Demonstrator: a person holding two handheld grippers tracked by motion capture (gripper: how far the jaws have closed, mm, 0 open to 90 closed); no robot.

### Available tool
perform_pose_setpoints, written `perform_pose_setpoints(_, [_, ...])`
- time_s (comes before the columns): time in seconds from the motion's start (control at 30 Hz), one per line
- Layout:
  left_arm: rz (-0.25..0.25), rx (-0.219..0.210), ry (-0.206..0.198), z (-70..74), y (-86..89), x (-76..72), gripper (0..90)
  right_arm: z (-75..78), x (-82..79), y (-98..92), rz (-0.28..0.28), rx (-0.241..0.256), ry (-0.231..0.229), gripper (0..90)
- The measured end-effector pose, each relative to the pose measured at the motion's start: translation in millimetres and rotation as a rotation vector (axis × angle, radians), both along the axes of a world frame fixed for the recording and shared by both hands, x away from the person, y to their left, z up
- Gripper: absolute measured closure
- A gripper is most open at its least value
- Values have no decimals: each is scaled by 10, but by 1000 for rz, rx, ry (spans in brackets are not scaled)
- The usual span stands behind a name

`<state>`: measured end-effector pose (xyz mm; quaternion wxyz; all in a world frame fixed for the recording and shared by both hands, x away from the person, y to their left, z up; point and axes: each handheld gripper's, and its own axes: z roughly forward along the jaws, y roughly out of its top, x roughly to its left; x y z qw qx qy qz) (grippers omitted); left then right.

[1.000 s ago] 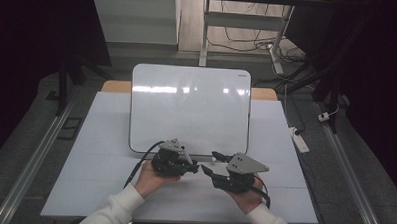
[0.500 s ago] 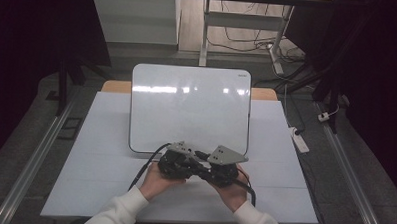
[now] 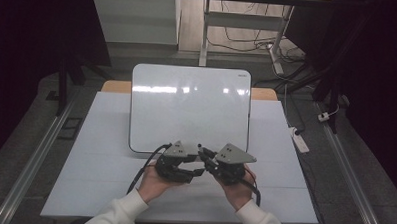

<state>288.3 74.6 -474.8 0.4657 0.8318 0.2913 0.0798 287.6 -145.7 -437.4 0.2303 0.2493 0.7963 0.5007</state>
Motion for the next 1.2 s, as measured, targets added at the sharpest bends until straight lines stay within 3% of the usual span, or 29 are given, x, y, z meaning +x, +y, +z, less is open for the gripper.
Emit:
perform_pose_setpoints(0.13, [70, 16, -33, 5, 330, -128, 336, 58, 109, -213, -76, 26, 26, 807])
perform_pose_setpoints(0.27, [161, 17, -38, -49, 683, -242, 322, 115, 192, -411, -141, 64, 45, 807])
perform_pose_setpoints(0.37, [225, 51, -53, -95, 906, -321, 309, 148, 226, -523, -170, 83, 48, 807])
perform_pose_setpoints(0.53, [304, 82, -31, -199, 1185, -406, 299, 171, 280, -643, -207, 81, 53, 806])
perform_pose_setpoints(0.73, [369, 123, -36, -254, 1351, -461, 289, 166, 479, -668, -262, 41, 100, 806])
perform_pose_setpoints(1.0, [391, 123, -22, -300, 1448, -471, 289, 117, 828, -619, -335, -16, 165, 806])
perform_pose_setpoints(1.2, [393, 127, -20, -317, 1474, -469, 289, 66, 997, -556, -377, -68, 214, 805])
